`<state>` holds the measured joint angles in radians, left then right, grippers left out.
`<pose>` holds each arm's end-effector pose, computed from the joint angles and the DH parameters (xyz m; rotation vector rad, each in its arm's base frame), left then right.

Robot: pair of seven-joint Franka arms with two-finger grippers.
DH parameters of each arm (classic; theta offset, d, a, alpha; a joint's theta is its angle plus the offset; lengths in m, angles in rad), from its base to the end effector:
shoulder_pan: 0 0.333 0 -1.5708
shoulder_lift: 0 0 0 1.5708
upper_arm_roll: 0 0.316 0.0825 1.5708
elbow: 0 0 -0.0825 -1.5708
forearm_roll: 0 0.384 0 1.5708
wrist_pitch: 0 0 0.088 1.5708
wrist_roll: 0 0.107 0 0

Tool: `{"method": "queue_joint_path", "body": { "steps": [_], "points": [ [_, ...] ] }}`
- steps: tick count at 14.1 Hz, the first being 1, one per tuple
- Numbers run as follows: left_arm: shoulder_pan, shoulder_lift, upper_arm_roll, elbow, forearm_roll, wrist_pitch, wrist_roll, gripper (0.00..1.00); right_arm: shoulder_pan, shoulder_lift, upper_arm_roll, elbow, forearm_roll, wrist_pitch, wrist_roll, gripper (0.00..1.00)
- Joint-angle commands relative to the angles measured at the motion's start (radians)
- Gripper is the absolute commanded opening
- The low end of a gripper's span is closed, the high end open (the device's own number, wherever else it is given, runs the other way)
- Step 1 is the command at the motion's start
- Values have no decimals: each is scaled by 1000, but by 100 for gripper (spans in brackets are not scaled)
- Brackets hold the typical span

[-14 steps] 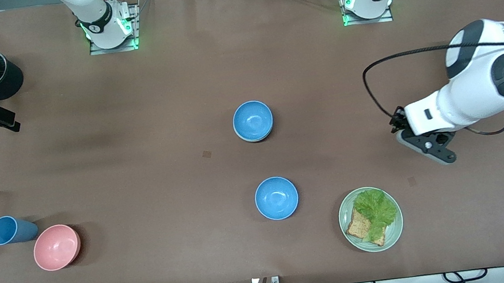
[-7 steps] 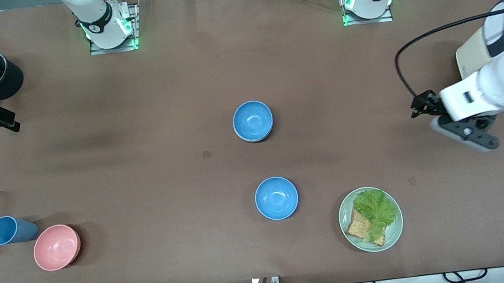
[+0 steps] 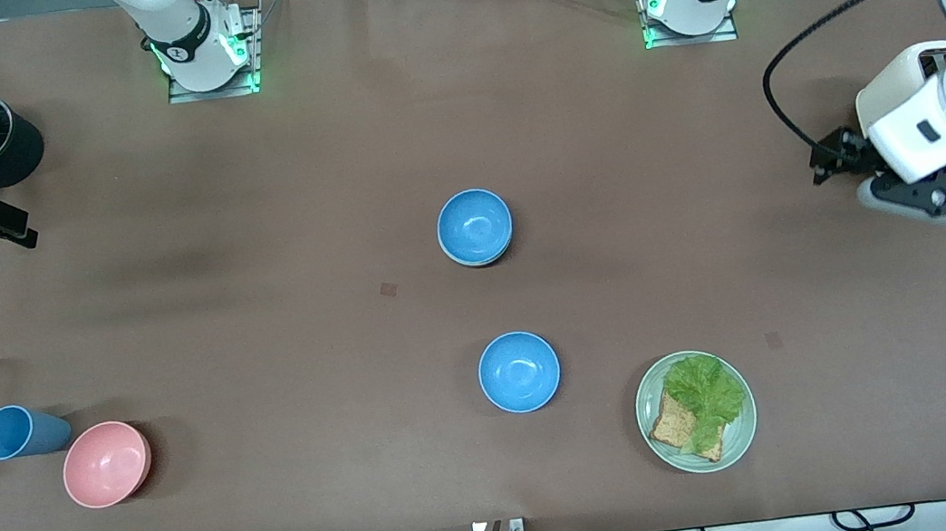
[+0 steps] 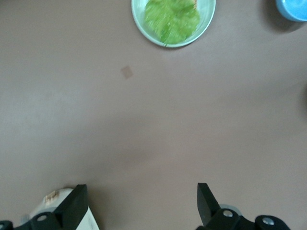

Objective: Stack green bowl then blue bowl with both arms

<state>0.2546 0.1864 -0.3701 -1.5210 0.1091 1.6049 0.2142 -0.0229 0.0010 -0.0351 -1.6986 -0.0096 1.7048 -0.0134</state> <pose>0.6045 -0.0405 0.5491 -3.0578 0.5178 0.1424 0.5618 -0.0335 0.5749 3.1311 -0.0679 0.0076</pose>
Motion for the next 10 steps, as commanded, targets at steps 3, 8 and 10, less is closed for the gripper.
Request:
{"method": "queue_joint_path", "body": {
  "steps": [3,8,10],
  "points": [
    [-109,-126,245,-145,-213,-14,-49,100,-5,-13,0,2,-13,-2,-10,100],
    [-152,-217,270,-229,-217,-11,-93,100,-5,-13,1,2,-4,-10,1,100],
    [-170,-225,273,-234,-215,-14,-162,100,-6,-13,-3,2,-1,-10,3,100]
  ]
}}
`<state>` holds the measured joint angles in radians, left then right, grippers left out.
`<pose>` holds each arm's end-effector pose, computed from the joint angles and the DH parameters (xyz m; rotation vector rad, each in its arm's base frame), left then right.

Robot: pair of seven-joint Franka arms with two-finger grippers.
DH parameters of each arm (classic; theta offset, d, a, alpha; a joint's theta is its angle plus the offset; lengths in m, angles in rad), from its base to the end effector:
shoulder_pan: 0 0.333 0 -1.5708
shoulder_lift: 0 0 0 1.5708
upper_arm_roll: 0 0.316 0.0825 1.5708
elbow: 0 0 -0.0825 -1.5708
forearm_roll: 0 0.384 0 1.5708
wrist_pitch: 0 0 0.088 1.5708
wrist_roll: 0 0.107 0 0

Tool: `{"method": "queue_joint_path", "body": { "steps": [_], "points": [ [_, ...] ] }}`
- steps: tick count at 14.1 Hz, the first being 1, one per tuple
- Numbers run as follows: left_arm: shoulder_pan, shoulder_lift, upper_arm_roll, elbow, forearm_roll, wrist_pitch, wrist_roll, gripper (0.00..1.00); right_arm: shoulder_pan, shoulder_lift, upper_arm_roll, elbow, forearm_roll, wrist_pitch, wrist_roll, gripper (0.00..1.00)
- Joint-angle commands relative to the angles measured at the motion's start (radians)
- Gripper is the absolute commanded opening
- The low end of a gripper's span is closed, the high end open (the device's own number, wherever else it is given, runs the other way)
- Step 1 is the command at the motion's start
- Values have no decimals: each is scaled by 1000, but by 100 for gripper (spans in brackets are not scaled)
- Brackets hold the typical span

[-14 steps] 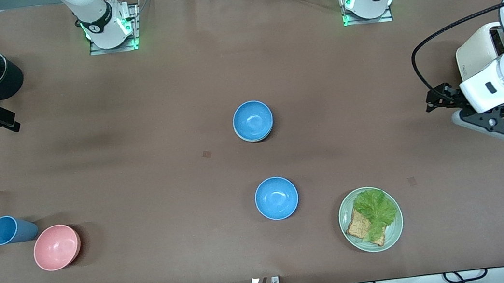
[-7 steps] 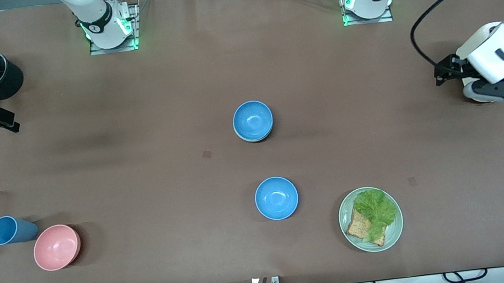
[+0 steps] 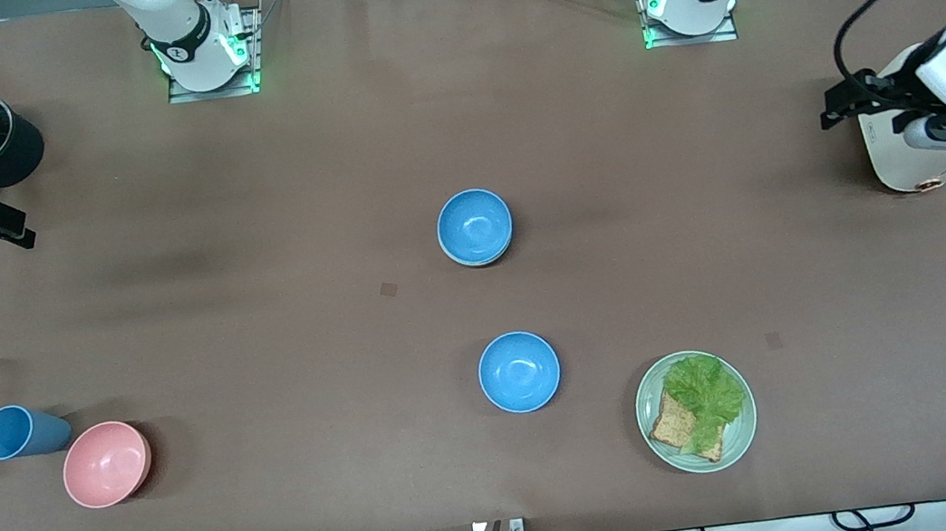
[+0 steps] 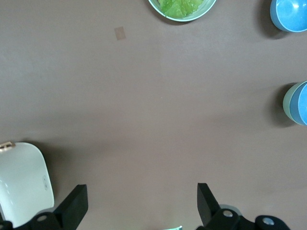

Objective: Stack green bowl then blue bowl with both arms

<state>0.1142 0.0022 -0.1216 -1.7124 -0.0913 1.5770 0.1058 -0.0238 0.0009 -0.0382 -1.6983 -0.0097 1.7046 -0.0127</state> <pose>0.5475 -0.0137 0.5578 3.0326 -0.1614 -0.2022 0.5616 -0.0358 0.5751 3.1308 -0.0752 0.0079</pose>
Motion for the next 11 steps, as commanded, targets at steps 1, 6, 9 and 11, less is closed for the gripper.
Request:
{"method": "queue_joint_path", "body": {
  "steps": [1,6,9,11],
  "points": [
    [-33,-39,25,-41,-15,15,-70,100,-5,-13,-2,2,-1,-10,2,100],
    [-67,-37,23,-30,59,12,-83,100,-5,-13,-2,2,-3,-11,3,100],
    [-68,-28,22,-12,105,3,-75,100,-7,-13,-2,2,-1,-7,5,100],
    [-64,-24,23,-12,105,1,-86,100,-8,-13,-3,2,0,-5,5,100]
  ]
}}
